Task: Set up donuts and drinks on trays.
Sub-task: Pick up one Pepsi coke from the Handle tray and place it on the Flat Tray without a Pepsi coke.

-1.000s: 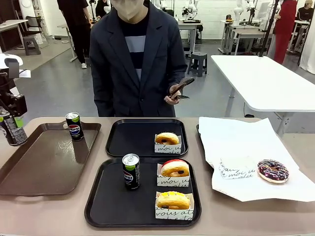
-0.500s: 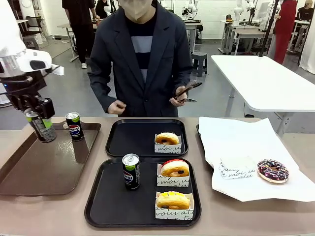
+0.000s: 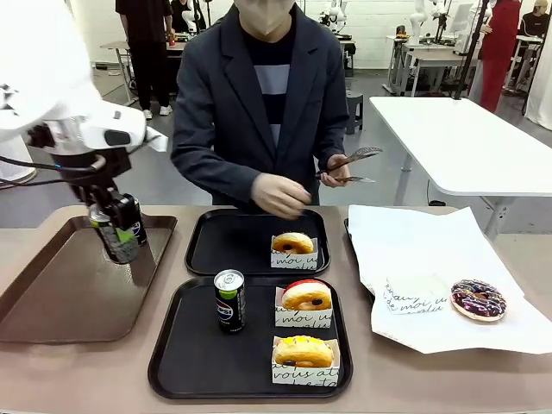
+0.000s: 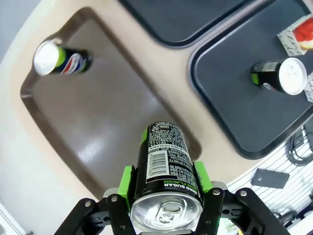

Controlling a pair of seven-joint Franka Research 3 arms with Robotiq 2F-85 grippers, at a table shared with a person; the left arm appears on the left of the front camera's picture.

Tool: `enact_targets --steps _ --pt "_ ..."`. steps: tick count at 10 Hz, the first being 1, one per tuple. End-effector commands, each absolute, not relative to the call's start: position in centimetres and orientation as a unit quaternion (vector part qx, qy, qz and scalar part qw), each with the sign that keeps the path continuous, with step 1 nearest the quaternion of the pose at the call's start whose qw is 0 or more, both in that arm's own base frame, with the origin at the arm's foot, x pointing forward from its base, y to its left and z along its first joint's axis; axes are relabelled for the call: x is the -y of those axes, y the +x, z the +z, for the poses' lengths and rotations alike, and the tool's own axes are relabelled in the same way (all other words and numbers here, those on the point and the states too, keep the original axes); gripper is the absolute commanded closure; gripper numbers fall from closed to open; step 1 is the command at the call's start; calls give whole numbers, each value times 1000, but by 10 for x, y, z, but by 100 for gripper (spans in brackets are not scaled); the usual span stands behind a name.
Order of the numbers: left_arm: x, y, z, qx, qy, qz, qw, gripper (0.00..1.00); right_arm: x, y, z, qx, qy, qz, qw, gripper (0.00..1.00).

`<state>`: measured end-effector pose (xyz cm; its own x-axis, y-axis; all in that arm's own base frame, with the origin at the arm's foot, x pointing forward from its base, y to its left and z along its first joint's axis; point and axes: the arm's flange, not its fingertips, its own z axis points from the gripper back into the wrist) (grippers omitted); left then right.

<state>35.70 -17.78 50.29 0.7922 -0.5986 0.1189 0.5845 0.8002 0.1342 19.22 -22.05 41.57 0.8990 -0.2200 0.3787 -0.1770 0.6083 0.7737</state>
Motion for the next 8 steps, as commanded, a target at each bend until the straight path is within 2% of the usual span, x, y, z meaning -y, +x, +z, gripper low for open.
enact_targets --steps 1,5,8 --pt "207 365 491 80 60 -343 934 42 221 194 416 238 451 -8 860 0" --pt "264 366 476 73 71 -379 920 42 221 194 416 238 451 -8 860 0" --pt "291 386 472 89 51 -393 914 42 221 194 416 238 451 -8 860 0"
